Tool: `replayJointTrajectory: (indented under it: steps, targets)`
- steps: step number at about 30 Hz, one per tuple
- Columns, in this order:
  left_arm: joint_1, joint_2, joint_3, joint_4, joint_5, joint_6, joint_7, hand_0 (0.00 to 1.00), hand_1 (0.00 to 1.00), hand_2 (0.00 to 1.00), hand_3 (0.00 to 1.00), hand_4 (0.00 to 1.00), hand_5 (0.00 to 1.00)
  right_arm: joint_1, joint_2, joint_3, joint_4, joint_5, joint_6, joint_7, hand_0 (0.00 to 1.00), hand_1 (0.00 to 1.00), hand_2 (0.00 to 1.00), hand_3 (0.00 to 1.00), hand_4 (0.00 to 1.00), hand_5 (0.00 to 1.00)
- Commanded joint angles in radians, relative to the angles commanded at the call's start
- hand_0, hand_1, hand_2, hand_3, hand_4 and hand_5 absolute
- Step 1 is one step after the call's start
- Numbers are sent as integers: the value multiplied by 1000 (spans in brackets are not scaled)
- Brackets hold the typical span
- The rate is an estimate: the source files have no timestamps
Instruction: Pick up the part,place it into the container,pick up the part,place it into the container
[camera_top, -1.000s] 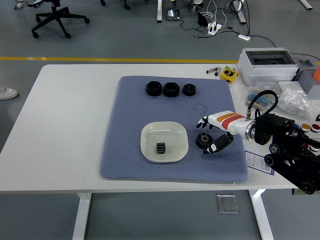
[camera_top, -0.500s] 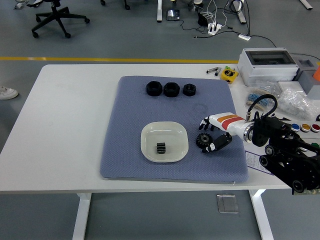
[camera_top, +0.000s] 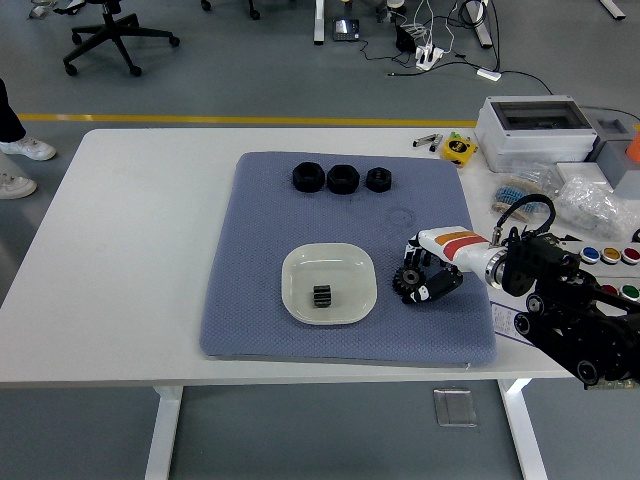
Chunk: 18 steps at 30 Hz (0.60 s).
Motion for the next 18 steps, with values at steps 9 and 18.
replayJointTrajectory:
  steps: [9,18]
  targets:
    - [0,0,2,0,-3,0,-1,920,916,937,723,683,789,-2,-9,1,15,6,6,-2,134,264,414,448,808,446]
    - [2,0,2,0,-1,-1,-1,920,916,938,724,682,788,5,-29,38,115,-11,9,-11,121,246,398,444,796,465]
